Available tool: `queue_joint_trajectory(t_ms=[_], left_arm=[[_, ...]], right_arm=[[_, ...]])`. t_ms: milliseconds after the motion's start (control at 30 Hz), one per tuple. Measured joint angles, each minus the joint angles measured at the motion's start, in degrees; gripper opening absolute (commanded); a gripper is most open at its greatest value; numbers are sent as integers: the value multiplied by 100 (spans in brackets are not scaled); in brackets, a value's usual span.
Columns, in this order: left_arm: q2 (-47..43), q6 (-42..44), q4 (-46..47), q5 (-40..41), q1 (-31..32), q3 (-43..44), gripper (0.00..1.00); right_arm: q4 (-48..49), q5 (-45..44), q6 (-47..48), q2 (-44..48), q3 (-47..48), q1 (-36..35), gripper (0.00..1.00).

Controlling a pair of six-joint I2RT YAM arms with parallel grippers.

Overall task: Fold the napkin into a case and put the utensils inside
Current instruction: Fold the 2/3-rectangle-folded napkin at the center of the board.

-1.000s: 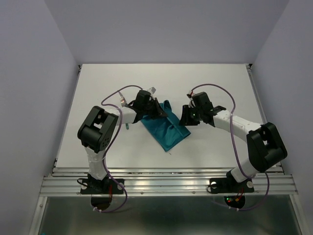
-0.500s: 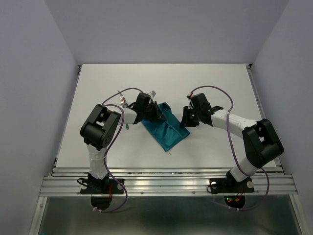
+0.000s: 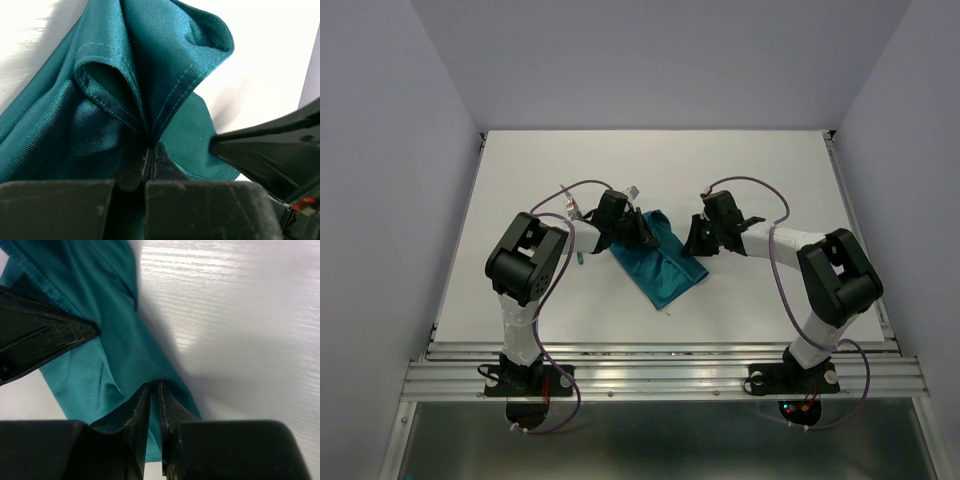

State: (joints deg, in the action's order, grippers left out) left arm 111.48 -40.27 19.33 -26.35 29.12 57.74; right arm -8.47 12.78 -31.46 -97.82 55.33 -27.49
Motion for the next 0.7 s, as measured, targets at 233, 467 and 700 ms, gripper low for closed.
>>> queue_joint_trajectory(t_ms=[233,467,700], left_arm=[[7,4,17,-4,0,0,0],[-153,48,-79,31,-2,-39,16],[-723,55,-398,227,-13,83,52]], right_arm=[[866,-57,-291,-164,-483,4,16],[1460,-4,-378,-166,-763,0,16],[1628,-35,-380,-166,-831,-28,16]])
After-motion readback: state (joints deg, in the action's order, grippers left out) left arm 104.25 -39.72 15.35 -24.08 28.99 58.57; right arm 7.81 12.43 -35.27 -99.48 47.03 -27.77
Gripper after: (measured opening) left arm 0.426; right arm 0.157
